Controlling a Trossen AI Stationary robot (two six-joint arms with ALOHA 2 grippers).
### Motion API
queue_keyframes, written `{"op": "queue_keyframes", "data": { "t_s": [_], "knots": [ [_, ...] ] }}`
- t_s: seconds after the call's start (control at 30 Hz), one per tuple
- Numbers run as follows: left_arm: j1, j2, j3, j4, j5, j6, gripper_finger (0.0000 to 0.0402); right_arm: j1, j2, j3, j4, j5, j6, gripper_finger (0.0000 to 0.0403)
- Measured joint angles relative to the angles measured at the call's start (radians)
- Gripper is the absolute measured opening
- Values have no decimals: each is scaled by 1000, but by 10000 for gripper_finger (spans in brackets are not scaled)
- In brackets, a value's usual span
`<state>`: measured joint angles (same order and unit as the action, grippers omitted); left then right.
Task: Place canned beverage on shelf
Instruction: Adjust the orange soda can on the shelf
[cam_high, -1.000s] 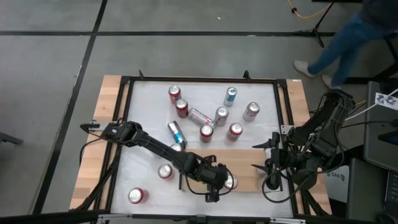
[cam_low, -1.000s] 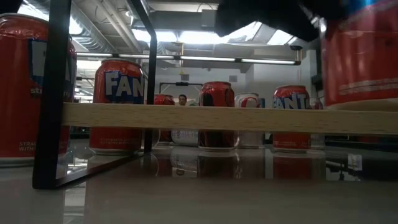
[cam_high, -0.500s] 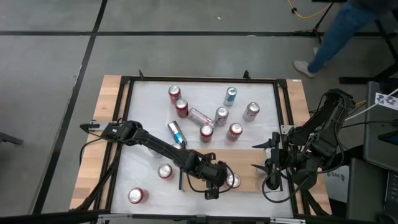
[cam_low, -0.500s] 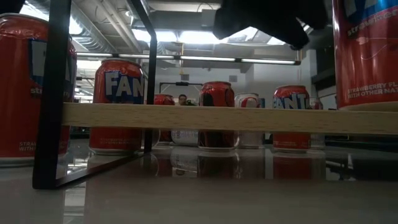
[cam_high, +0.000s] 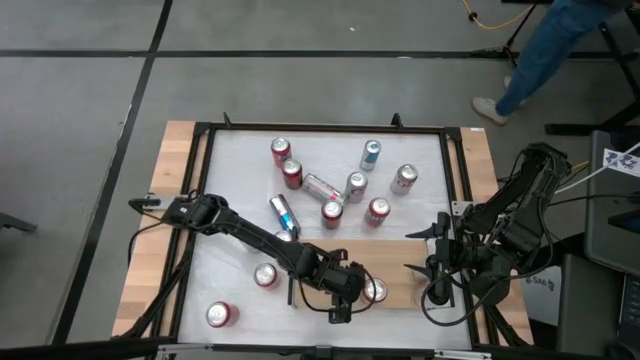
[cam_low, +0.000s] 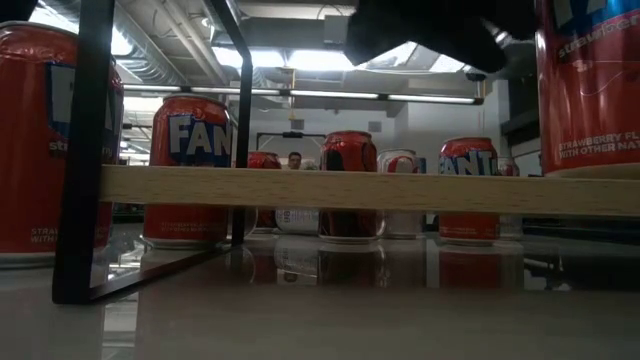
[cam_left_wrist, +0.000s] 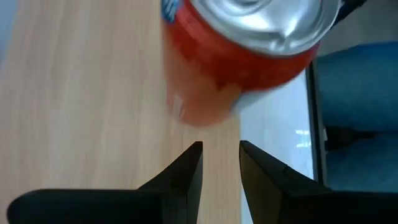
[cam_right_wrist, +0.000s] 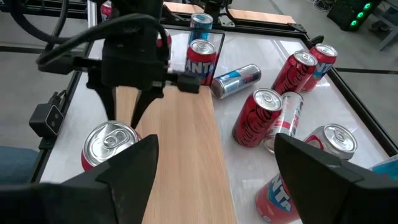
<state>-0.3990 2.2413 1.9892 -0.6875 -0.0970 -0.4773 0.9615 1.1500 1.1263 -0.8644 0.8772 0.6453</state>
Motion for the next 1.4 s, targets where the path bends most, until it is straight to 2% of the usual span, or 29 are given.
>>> {"op": "queue_keyframes", "data": {
  "t_s": [0.4,0.77,0.87,0.97,1.13,1.4],
  "knots": [
    [27,0,-100,310,3,0,94,0,0,0,0,0,0,310],
    [44,0,-115,369,7,0,94,0,0,0,4,-1,0,310],
    [43,-3,-114,353,17,0,94,0,0,0,49,-9,-15,310],
    [43,-23,-101,290,19,-3,94,0,0,0,146,-37,-96,310],
    [43,-64,-75,130,17,-10,94,-34,15,0,325,-121,-229,310],
    [43,-124,-73,-21,24,-10,94,-134,100,0,418,-369,-277,310]
  ]
}}
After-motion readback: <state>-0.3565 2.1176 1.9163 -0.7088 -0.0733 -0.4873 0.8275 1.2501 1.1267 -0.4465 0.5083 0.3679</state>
